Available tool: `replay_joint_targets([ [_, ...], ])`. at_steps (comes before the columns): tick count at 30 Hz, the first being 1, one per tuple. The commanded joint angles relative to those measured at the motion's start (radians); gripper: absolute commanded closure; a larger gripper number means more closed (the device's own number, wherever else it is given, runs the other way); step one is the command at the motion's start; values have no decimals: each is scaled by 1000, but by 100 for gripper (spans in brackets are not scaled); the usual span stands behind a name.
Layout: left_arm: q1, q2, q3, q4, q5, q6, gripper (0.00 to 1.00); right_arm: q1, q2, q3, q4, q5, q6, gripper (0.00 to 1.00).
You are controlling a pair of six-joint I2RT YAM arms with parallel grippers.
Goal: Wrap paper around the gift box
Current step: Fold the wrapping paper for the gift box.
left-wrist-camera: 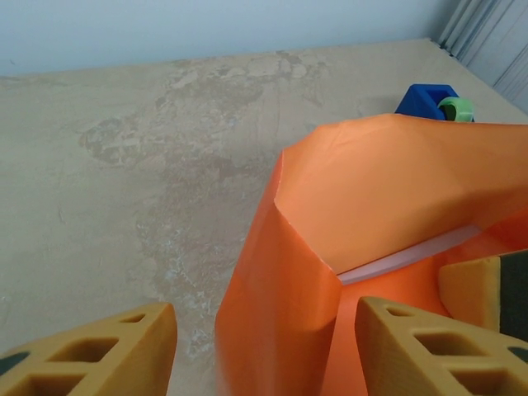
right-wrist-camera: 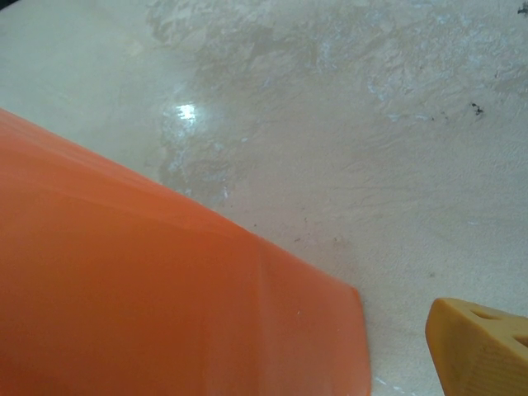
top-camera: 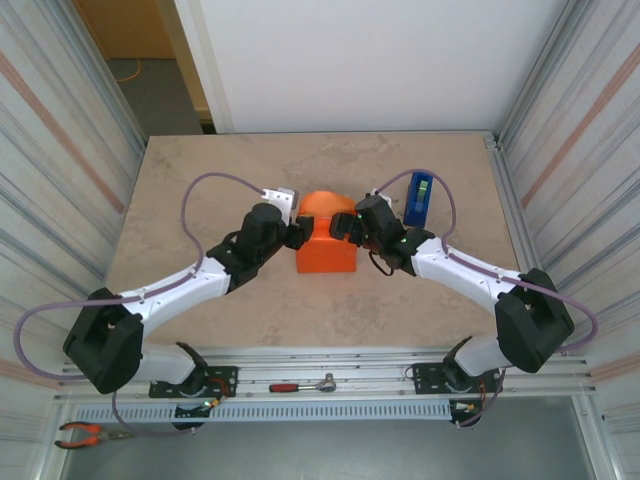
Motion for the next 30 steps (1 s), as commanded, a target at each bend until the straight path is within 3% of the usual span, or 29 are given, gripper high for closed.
replay_joint_targets([
  [1,-10,8,-2,55,-60,12,47,-2,47,-46,-148,-4,-12,2],
  [8,-12,44,12,71,-63,25,57,-3,50,-43,-155,-2,-10,2],
  [14,-19,54,22,82,-70,37,100,-4,47,-47,-155,-2,-13,2],
  [20,-28,48,16,98,-82,41,97,-7,45,-46,-156,-5,-17,2],
  [22,-28,51,16,97,-89,37,67,-8,46,-49,-154,-8,-17,2],
  [25,-27,64,30,92,-100,38,58,-9,47,-50,-156,-11,-20,2],
  [26,-28,69,35,89,-102,40,61,-9,47,-51,-156,-11,-20,2],
  [29,-28,82,48,94,-88,47,100,-8,47,-46,-157,-13,-24,2],
  [30,-27,84,53,97,-88,48,100,-10,49,-45,-157,-13,-24,2],
])
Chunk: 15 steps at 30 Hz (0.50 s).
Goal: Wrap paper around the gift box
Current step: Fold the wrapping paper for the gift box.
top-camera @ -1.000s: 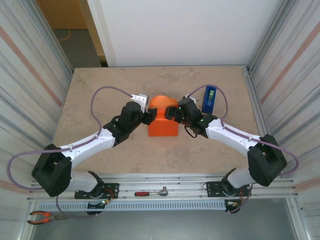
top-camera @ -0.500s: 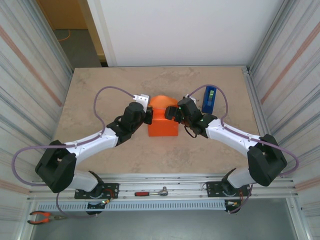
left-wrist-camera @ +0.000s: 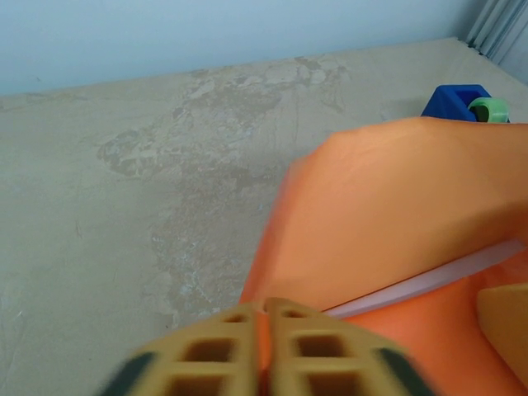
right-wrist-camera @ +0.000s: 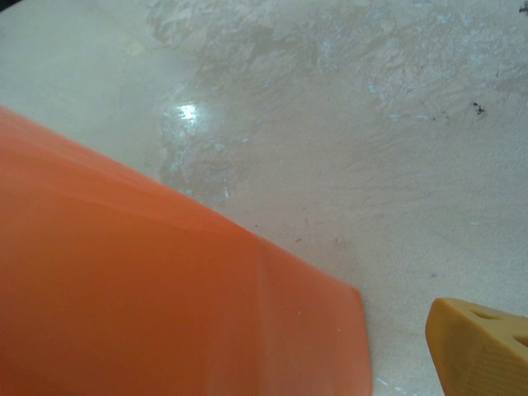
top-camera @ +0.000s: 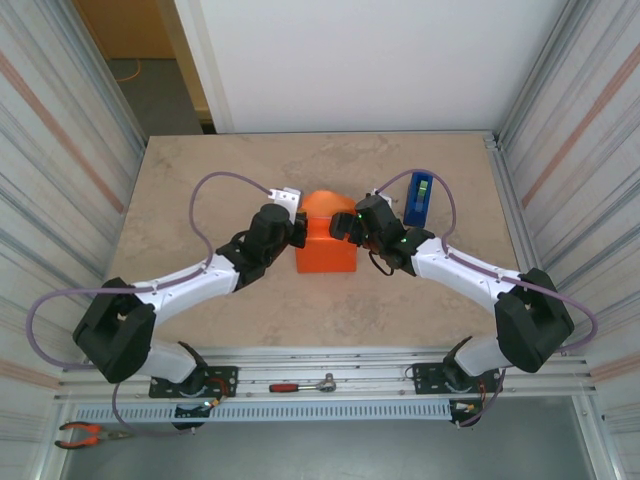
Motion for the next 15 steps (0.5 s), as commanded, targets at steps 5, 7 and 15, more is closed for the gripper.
replay_joint_targets([
  [5,-9,15,54,43,-11,30,100,-8,48,-41,-164,-11,-31,2],
  [7,-8,20,66,38,-24,38,74,-8,48,-44,-165,-11,-31,2],
  [15,-3,67,127,25,-18,70,91,-10,48,-44,-164,-11,-34,2],
])
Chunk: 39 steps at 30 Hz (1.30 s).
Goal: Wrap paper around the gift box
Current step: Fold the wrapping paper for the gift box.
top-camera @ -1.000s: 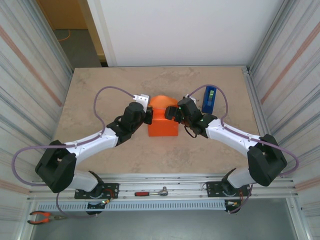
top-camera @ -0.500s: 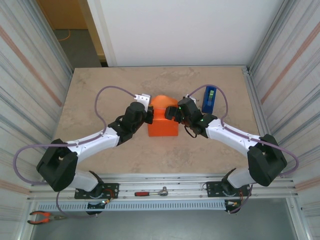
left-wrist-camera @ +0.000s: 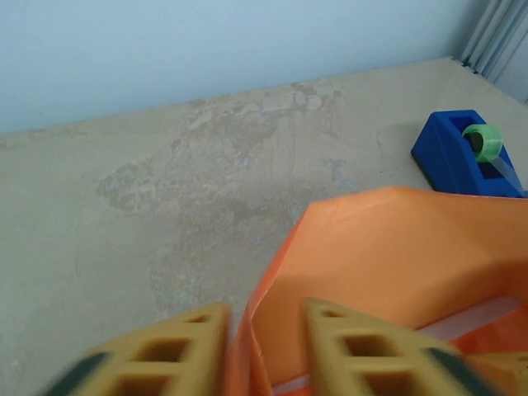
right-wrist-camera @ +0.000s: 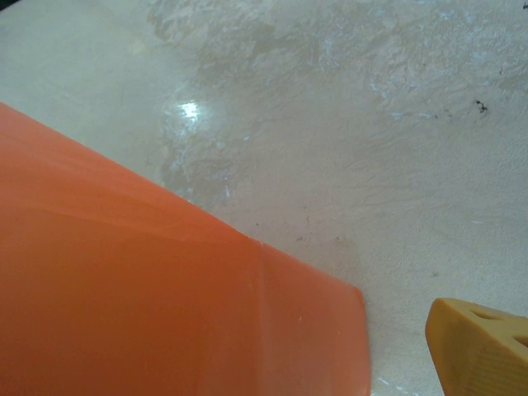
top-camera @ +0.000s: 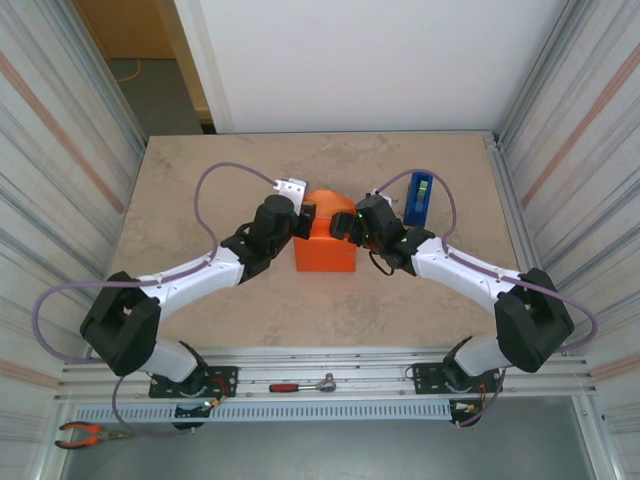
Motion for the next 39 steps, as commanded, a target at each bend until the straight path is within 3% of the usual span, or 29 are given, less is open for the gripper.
replay_joint_targets([
  [1,-2,23,42,26,-6,30,100,-5,47,-44,-166,1,-33,2],
  [5,-3,24,52,32,-2,39,100,-5,47,-46,-166,0,-36,2],
  [8,0,-4,47,28,-6,40,64,-5,47,-46,-167,0,-35,2],
  [9,3,-20,39,26,-5,37,56,-5,46,-46,-168,0,-35,2],
  [12,18,-81,-10,32,13,-1,41,-5,43,-46,-169,0,-35,2],
  [15,32,-152,-81,40,31,-57,35,-7,41,-46,-169,2,-35,2],
  [22,28,-229,-203,50,64,-141,35,-5,44,-49,-167,1,-34,2],
  [32,-23,-123,-180,82,-31,-134,35,-4,34,-54,-169,3,-35,2],
  [34,-26,-104,-172,100,-62,-131,40,-3,32,-57,-168,1,-36,2],
  [39,-26,-74,-154,120,-83,-123,63,-4,27,-61,-168,1,-35,2],
])
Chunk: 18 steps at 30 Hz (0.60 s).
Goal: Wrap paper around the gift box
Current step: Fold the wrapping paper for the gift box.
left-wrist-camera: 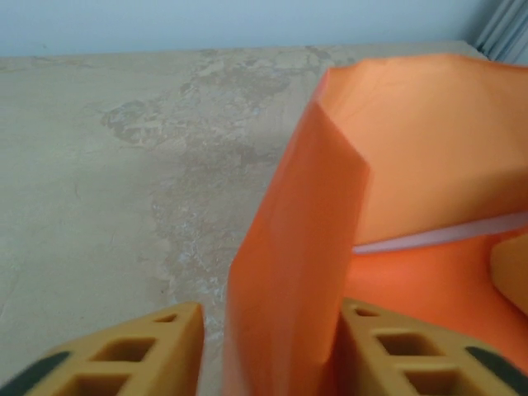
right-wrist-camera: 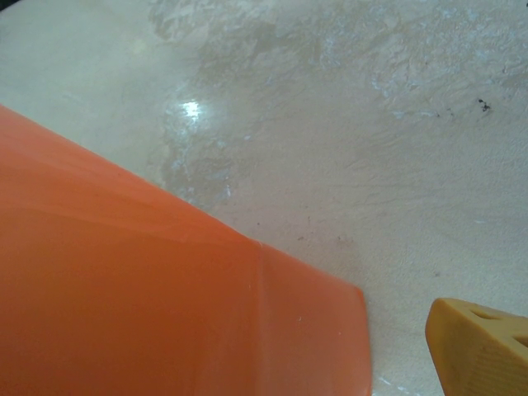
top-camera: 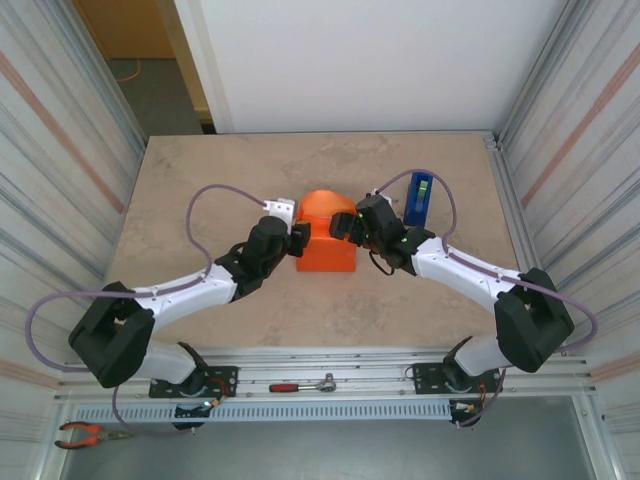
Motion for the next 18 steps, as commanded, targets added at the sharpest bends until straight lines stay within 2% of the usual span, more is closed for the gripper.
replay_joint_targets([
  [1,-3,11,42,45,-39,3,67,-1,27,-61,-169,8,-35,2],
  [4,-5,20,53,45,-33,5,68,-4,24,-66,-166,8,-35,2],
  [7,-5,29,68,41,-30,9,57,-3,24,-69,-165,7,-35,2],
  [9,-4,33,75,39,-31,15,58,-3,24,-68,-165,6,-36,2],
  [11,-5,39,81,46,-30,24,68,-4,24,-71,-165,6,-36,2],
  [13,-4,45,87,52,-28,34,88,-3,26,-70,-164,4,-35,2],
  [15,-3,50,97,50,-23,41,98,-4,26,-69,-164,5,-35,2],
  [17,-3,55,104,50,-23,43,98,-4,27,-69,-165,6,-36,2],
  [18,-3,58,108,48,-24,45,95,-2,26,-69,-166,6,-35,2],
])
